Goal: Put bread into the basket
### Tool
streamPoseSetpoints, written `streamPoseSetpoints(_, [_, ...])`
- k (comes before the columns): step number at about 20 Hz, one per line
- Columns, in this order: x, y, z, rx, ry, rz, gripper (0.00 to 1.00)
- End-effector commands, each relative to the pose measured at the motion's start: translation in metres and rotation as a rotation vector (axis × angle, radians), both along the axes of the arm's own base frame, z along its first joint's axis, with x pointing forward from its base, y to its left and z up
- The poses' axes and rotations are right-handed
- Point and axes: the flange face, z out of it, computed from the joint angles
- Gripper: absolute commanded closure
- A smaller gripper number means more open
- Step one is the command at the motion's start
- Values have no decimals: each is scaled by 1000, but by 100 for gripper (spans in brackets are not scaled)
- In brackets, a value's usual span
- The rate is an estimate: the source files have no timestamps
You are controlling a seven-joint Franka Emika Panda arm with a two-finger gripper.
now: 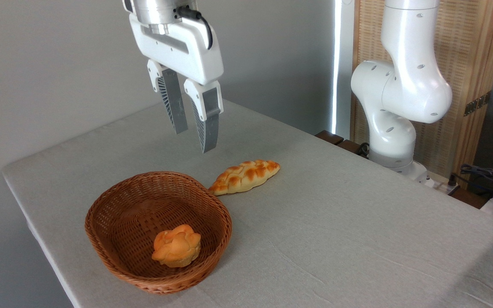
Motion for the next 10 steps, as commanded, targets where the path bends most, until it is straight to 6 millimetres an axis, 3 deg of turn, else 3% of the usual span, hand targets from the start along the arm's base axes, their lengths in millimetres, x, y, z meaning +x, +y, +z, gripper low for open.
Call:
streamPoseSetpoints(1, [15, -1, -10, 43, 13, 2, 0])
streamPoseSetpoints(2, [17, -7, -13, 67, 15, -9, 0])
streamPoseSetpoints(5, [18, 7, -12, 62, 15, 17, 0])
streamPoseSetpoints(10, [15, 8, -5, 58, 3, 16, 0])
